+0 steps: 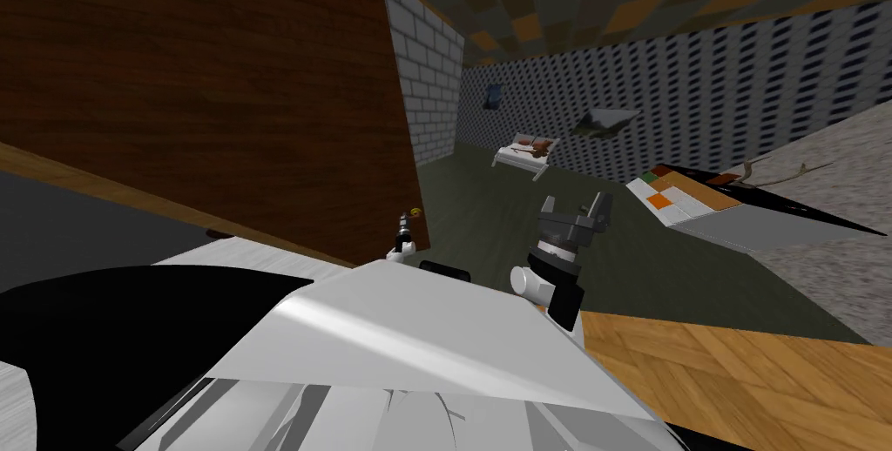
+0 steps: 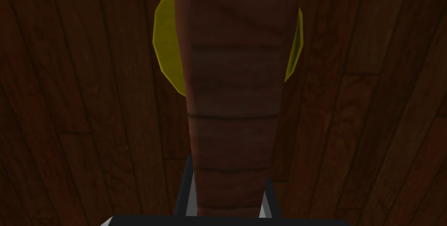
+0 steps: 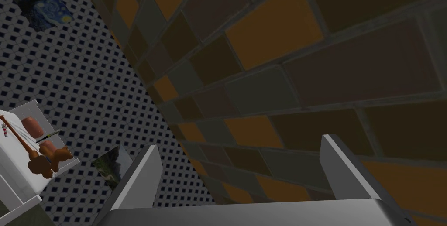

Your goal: Push the door open

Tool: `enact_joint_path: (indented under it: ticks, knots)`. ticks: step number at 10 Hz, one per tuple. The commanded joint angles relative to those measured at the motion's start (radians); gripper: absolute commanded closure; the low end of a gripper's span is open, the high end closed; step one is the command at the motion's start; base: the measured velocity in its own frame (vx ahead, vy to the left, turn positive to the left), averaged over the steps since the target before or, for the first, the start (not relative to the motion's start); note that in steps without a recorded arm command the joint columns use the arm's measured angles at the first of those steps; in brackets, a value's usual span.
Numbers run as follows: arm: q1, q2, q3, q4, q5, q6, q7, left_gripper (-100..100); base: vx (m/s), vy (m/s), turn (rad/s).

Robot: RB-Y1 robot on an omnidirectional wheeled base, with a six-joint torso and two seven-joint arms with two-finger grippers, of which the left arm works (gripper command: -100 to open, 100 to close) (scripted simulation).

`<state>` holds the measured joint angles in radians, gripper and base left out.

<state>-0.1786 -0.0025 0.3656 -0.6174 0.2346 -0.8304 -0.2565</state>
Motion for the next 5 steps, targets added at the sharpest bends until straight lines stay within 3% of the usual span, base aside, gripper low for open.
enact_joint_path:
  ticks: [1,2,3,4,5]
  knots:
    - [-0.002,-0.027,0.015,-0.012,0.009,-0.001,-0.012,100,0.19,-0.048,0.072]
    - [-0.002,-0.041,0.02,-0.013,0.013,-0.002,-0.015,100,0.139,-0.061,0.068]
    - [0.002,-0.021,0.025,-0.009,0.014,-0.003,-0.012,100,0.045,-0.015,0.05]
    - [0.003,0.012,0.048,-0.011,0.029,-0.007,-0.022,100,0.146,0.003,0.012]
    - [0.002,0.016,0.052,-0.011,0.032,-0.008,-0.024,100,0.185,0.021,0.027]
